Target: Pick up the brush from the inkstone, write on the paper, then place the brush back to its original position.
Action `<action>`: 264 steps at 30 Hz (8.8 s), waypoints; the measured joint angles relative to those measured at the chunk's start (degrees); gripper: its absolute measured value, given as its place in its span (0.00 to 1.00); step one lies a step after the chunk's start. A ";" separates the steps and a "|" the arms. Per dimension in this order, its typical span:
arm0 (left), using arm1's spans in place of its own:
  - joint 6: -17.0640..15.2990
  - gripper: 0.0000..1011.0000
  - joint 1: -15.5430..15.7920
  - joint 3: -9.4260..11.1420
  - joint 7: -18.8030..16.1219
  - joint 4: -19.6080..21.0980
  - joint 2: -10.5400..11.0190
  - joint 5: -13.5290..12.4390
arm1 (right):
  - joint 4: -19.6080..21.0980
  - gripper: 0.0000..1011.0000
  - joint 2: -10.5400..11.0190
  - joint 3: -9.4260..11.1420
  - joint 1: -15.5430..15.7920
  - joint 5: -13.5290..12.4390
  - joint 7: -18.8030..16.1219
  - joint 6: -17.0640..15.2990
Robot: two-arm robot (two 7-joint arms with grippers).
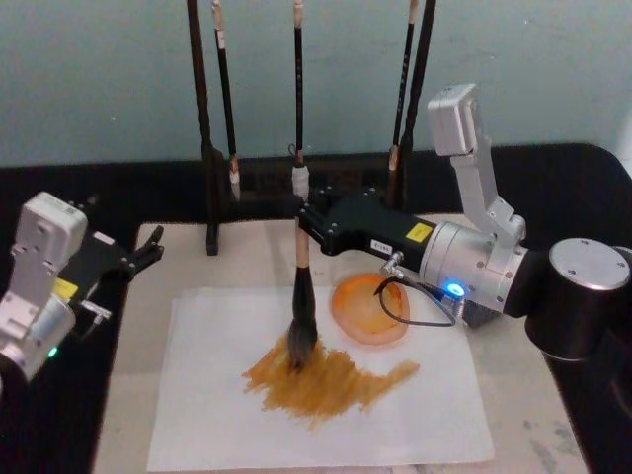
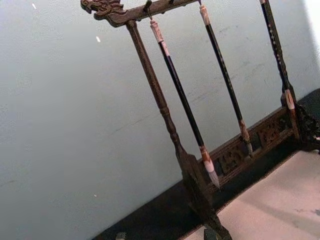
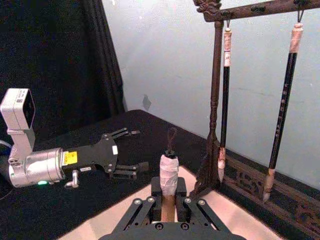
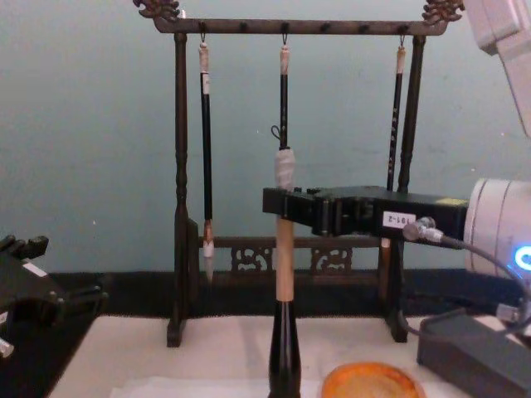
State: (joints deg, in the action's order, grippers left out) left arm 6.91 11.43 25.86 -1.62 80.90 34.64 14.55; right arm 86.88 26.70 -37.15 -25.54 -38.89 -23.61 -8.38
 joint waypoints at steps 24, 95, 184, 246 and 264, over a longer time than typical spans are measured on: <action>0.00 1.00 0.00 0.00 0.00 0.00 0.00 0.00 | 3.57 0.16 -0.68 -0.63 -0.56 5.52 -2.10 0.93; 0.00 1.00 0.00 0.00 0.00 0.00 0.00 0.00 | 3.58 0.16 -4.48 1.17 2.08 10.53 -8.03 -0.07; 0.00 1.00 0.00 0.00 0.00 0.00 0.00 0.00 | 4.27 0.16 -4.52 7.75 5.51 7.00 -2.55 2.58; 0.00 1.00 0.00 0.00 0.00 0.00 0.00 0.00 | 5.11 0.16 -6.26 27.84 16.41 -33.09 22.91 -8.98; 0.00 1.00 0.00 0.00 0.00 0.00 0.00 0.00 | -5.08 0.16 -4.68 25.75 10.55 -38.42 23.39 -12.71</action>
State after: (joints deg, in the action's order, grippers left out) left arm 6.91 11.43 25.86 -1.62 80.90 34.65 14.55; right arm 81.80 22.02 -11.41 -14.99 -77.32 -0.22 -21.08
